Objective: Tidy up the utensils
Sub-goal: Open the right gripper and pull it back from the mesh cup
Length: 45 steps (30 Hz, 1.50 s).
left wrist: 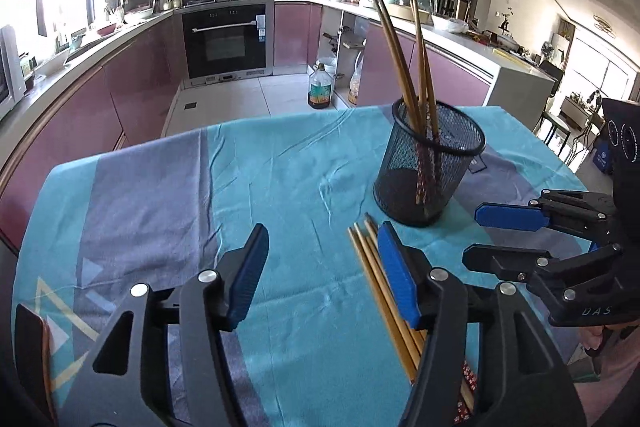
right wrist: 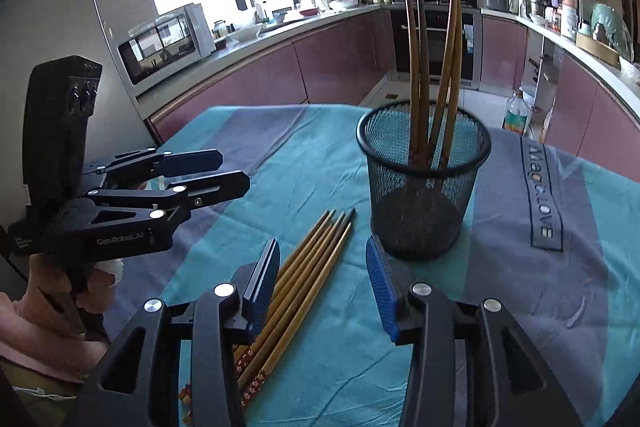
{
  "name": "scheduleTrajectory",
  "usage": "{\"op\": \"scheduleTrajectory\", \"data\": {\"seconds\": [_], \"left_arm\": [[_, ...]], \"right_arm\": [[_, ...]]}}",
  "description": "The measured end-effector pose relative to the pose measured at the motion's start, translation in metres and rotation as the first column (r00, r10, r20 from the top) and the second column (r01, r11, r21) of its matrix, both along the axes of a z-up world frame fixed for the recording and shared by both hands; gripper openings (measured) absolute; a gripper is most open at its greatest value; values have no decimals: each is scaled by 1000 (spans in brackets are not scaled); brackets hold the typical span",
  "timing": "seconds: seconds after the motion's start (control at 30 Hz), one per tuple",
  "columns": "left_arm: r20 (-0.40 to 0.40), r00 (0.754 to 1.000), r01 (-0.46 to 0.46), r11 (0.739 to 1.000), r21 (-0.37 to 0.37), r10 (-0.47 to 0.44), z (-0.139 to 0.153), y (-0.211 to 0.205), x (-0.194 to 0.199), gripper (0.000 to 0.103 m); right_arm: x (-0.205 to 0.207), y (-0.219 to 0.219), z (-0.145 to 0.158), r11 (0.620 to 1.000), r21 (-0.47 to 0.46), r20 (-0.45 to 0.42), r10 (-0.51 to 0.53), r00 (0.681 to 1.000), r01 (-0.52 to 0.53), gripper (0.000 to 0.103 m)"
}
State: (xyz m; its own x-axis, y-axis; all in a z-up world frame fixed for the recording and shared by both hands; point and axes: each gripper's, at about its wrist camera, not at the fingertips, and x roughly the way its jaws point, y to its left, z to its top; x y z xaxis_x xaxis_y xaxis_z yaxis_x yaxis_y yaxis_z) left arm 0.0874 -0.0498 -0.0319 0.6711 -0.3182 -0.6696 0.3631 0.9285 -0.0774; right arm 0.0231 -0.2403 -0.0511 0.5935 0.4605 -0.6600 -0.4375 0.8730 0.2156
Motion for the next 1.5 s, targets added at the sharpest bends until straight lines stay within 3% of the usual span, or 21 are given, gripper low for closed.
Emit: {"op": "scheduleTrajectory", "data": {"seconds": [0.13,0.4,1.5], "left_arm": [[-70,998,4,1000,3,-3,-26,1,-4,56],[-119,993,10,1000,12,-8,-51,1,-13,56],[-170,982,84,996,28,-78,-70,-22,-20,57]], "right_arm": [[0,8,-16,1000,-26,-47,0,999,-2,42],[-6,17,-39,998,-63,-100,-10,995,4,42],[-12,15,-45,991,-132,-101,-45,994,31,37]]}}
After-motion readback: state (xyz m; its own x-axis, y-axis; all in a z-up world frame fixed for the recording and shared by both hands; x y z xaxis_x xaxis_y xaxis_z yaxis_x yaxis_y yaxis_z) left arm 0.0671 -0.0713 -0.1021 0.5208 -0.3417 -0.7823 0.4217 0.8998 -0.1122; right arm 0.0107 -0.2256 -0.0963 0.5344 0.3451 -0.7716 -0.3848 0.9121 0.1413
